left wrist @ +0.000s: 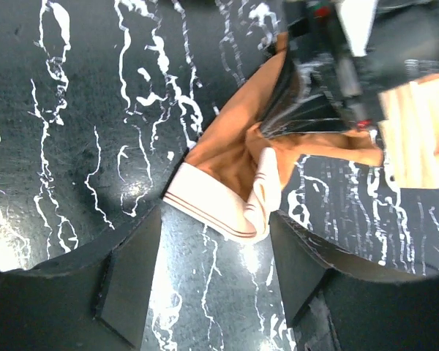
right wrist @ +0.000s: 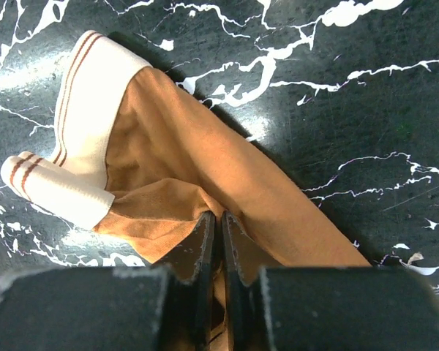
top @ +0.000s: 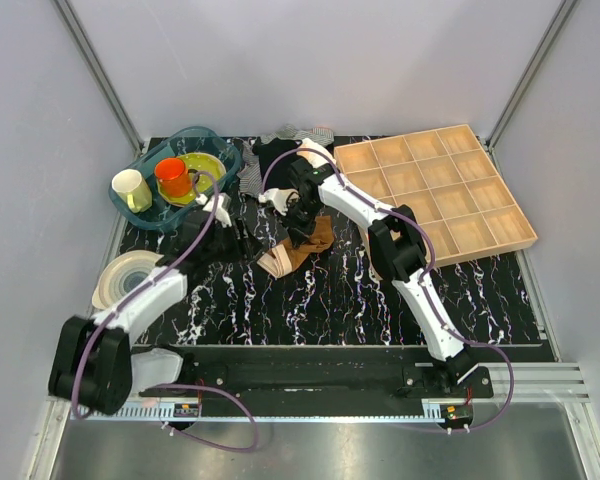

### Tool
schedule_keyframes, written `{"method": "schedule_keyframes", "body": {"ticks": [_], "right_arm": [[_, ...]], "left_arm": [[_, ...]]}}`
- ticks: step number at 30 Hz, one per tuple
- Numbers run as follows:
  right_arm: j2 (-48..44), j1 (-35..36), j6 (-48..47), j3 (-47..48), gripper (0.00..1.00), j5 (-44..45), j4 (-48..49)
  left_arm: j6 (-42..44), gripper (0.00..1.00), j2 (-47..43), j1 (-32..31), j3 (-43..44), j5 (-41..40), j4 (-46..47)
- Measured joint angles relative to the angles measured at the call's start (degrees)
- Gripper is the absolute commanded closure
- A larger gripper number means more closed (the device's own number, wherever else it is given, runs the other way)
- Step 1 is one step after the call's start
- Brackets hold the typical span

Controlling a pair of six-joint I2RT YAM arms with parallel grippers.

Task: Roll the underwear
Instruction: Fold the underwear at the center of the board.

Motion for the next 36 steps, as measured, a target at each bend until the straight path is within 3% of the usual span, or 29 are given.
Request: {"method": "schedule_keyframes", "body": {"ticks": [4, 9, 14, 26, 36], "right_arm": [[0.00, 0.00, 1.03, -0.02, 0.87, 0.20, 0.22], [0.02, 0.00, 1.90, -0.09, 0.87, 0.22, 0.37], [0.04, -0.02, 2.51, -0.09, 0.86, 0.24, 0.44], [0.09, -0.04, 3.39, -0.09, 0.86, 0.20, 0.59], [0.09, -0.31, 3.91, -0.11, 0.79, -0.24, 0.63]], "left_arm": [[-0.81, 0.39, -8.98, -0.44, -3.85, -0.04, 1.97], [-2.47, 0.42, -9.35, -4.66, -4.42, 1.60, 4.11], [-3.96, 0.45, -3.30, -8.92, -2.43, 3.82, 7.98], [-5.97, 0.48, 14.58, -9.29, 3.91, 5.22, 15.45], [-6.91, 0.52, 17.90, -8.79, 2.27, 3.65, 16.09]]}}
